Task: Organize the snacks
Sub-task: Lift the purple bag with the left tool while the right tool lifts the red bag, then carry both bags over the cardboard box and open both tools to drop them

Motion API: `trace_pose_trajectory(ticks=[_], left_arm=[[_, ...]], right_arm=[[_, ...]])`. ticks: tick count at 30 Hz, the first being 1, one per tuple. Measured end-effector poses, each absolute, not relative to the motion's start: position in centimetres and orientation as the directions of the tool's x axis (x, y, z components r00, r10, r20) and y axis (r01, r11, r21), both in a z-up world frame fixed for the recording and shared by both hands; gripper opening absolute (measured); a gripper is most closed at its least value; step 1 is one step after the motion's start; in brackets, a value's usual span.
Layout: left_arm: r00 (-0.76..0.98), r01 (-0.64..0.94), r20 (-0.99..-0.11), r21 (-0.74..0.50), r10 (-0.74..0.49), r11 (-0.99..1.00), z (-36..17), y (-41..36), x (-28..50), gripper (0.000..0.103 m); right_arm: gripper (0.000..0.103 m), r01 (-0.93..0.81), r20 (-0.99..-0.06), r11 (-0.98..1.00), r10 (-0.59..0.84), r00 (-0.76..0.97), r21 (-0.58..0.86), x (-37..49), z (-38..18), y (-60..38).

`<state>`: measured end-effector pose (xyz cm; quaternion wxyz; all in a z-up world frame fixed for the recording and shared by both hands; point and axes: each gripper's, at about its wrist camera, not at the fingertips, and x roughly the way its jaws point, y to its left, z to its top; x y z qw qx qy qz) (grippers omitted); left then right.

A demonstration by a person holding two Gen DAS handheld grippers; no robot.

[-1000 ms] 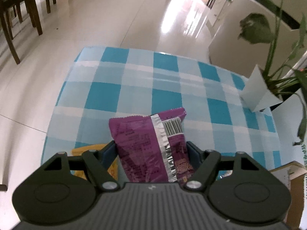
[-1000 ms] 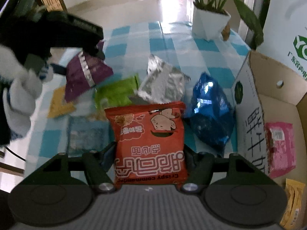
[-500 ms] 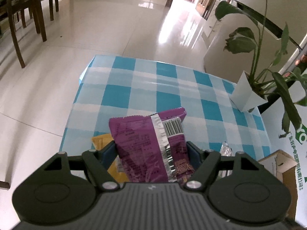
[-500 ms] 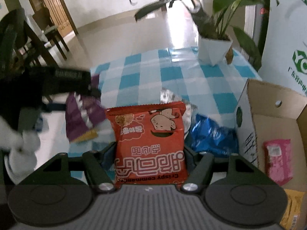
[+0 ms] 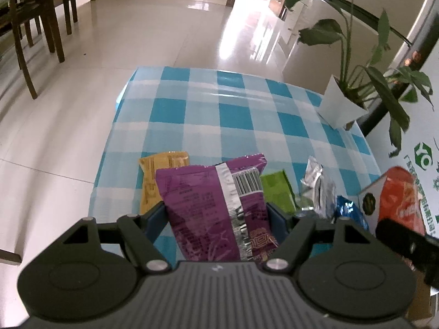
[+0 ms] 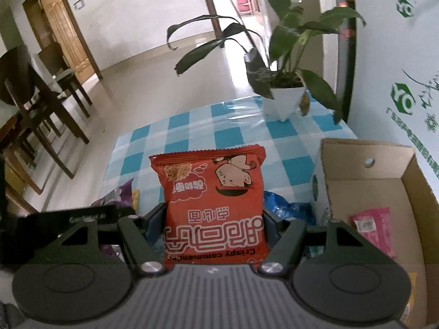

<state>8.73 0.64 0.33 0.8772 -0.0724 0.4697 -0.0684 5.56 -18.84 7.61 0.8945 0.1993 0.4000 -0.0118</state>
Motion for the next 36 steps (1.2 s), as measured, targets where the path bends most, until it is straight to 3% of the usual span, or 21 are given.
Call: trace_pose_trajectory(ticks=[22, 30, 36], left_arm=[[0.621, 0.047, -0.768, -0.166, -0.159, 0.985, 2.2, -0.8, 7.1, 0.075], [0.641, 0.142, -0.728, -0.199, -0.243, 0.970, 3.2, -4.0, 6.4, 0.075], [0.604, 0.288, -0.691, -0.277, -0.398, 0.917, 3.6, -7.6, 5.5, 0.075]], right_arm=[[0.075, 0.231, -0.726, 0.925, 0.067, 0.684, 0.303, 5.6, 7.3, -19.8], [0.075, 0.294, -0.685, 0.910, -0.016, 0.728, 0.291, 4.0, 9.1, -23.0], [0.075, 0.406, -0.699, 0.884, -0.138, 0.702, 0.233, 2.5, 9.0, -27.0]])
